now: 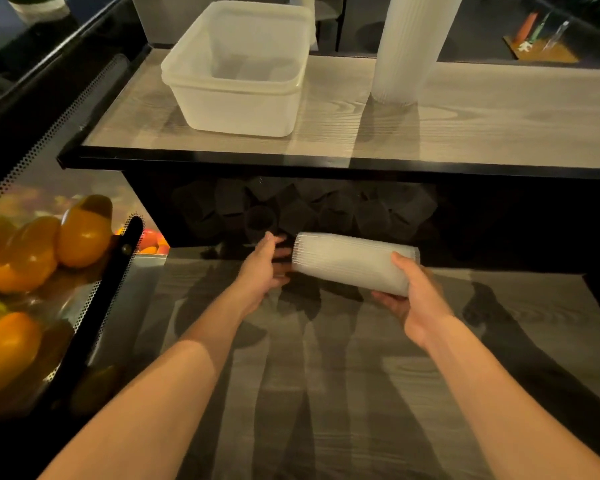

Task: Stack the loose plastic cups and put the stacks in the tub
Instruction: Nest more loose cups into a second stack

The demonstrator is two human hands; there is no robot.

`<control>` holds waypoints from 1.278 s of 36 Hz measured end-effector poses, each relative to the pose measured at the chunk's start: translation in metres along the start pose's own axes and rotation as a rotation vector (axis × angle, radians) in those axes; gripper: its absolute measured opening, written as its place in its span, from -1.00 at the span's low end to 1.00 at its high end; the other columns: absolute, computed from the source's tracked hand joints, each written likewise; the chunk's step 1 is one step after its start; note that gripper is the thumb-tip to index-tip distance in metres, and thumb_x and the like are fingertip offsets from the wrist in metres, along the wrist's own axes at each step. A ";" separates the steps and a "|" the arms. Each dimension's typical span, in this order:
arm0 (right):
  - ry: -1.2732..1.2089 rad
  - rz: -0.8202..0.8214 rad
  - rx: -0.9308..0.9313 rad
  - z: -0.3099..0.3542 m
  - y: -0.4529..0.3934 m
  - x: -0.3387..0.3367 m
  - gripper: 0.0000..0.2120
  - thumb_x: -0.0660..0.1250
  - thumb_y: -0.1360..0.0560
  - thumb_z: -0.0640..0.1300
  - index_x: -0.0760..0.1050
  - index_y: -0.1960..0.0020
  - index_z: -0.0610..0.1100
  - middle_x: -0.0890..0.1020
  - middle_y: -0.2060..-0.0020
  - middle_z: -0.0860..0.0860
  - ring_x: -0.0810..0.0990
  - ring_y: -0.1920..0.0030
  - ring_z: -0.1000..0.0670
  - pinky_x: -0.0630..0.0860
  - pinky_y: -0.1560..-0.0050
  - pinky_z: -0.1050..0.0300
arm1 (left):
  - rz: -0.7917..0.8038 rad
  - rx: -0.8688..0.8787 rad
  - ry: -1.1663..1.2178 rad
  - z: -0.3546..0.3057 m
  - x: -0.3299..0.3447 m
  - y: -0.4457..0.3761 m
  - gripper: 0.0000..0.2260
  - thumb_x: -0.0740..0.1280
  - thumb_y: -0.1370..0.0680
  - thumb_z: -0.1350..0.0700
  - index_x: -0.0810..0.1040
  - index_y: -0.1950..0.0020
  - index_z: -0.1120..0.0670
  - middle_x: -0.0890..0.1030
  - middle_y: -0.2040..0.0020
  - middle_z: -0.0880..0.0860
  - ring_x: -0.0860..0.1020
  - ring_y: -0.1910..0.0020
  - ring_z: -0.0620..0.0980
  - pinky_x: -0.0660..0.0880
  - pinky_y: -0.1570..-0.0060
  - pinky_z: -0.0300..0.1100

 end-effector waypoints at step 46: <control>-0.012 0.083 -0.004 0.000 -0.010 0.036 -0.67 0.43 -0.57 -0.02 0.43 -0.27 -0.02 0.53 -0.15 -0.08 0.58 -0.10 -0.05 0.62 0.03 0.03 | -0.165 0.149 -1.366 -0.007 -0.026 -0.059 -0.75 0.18 -0.62 0.09 0.51 -0.26 0.04 0.55 -0.24 0.16 0.49 -0.23 0.20 0.39 -0.25 0.00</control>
Point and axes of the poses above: each hand's wrist, its own y-axis away from the middle knuckle, its own x-axis out of the palm, z = x × y, the point moved 3 cm from there along -y, towards the middle knuckle
